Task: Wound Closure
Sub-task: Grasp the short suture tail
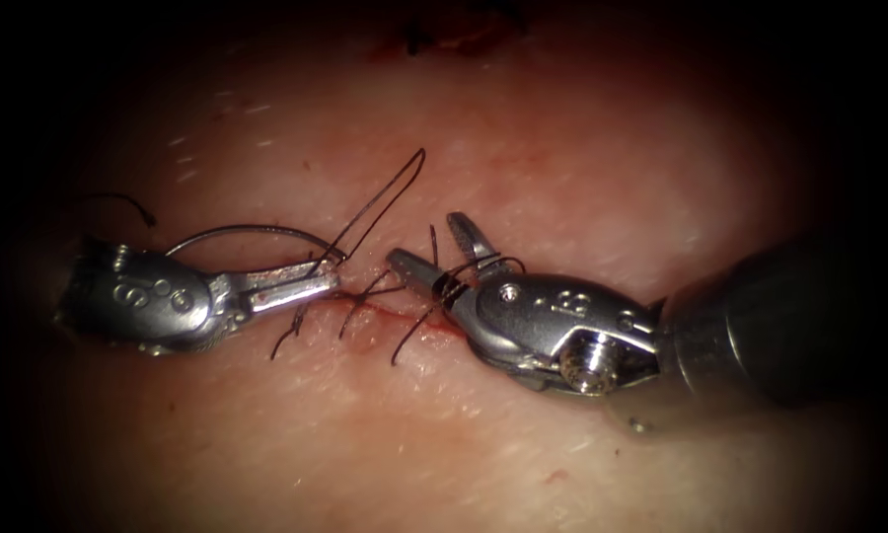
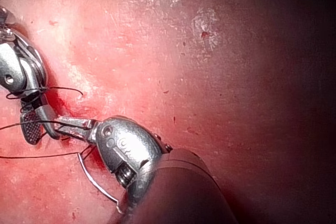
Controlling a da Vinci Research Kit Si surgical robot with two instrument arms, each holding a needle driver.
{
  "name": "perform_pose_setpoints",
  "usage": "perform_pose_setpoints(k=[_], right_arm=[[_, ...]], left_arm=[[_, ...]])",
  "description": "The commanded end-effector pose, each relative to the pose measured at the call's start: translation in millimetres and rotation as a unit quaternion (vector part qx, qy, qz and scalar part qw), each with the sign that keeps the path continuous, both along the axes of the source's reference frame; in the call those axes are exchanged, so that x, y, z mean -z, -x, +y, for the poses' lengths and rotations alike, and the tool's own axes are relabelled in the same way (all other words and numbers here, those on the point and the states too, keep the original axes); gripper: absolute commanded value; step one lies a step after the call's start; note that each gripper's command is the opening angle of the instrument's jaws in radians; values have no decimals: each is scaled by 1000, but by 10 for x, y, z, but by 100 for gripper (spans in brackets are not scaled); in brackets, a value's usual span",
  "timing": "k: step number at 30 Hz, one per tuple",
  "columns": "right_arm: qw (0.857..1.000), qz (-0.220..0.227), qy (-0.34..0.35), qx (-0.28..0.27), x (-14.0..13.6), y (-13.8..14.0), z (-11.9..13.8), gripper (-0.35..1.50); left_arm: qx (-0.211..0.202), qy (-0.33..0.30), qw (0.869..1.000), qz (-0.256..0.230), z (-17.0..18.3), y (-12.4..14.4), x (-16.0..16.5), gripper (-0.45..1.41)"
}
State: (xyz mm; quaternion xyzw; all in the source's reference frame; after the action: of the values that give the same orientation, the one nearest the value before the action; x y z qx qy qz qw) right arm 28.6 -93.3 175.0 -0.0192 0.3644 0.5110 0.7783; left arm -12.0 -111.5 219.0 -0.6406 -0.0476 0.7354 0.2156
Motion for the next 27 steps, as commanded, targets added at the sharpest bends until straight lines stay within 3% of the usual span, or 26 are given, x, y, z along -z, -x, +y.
perform_pose_setpoints(k=[1, 8, 9, 10, 13, 15, 16, 17, 18, 27], right_arm=[[1000, 2, -9, 0, -5, -8, -14, 37], [1000, 7, -28, 4, -14, -8, -17, 27], [999, 11, -31, 8, -13, -9, -16, 7], [999, 23, -41, 22, -10, -9, -15, -35], [999, 24, -41, 22, -5, -9, -13, -35], [1000, 5, -20, -10, 9, -6, -13, -35], [1000, 0, -8, -15, 27, -3, -14, -35], [1000, 0, -8, -15, 27, -3, -14, -35], [1000, -1, 2, -10, 37, -4, -18, -35], [1000, 9, 5, 11, 54, -17, -51, -35]], left_arm=[[-1, -4, 1000, -3, -15, 11, 2, -45], [0, -4, 1000, -3, -15, 11, 3, -45], [-1, -4, 1000, -3, -14, 11, 3, -45], [0, -4, 1000, -3, -14, 12, 3, -45], [0, -4, 1000, -3, -11, 12, 1, -45], [2, -5, 1000, -1, -2, 12, -3, -45], [1, -8, 1000, 19, 20, 10, -12, -45], [1, -8, 1000, 19, 20, 10, -12, -45], [14, -19, 999, 33, 41, 8, -23, -45], [40, -37, 996, 75, 121, 12, -61, -45]])
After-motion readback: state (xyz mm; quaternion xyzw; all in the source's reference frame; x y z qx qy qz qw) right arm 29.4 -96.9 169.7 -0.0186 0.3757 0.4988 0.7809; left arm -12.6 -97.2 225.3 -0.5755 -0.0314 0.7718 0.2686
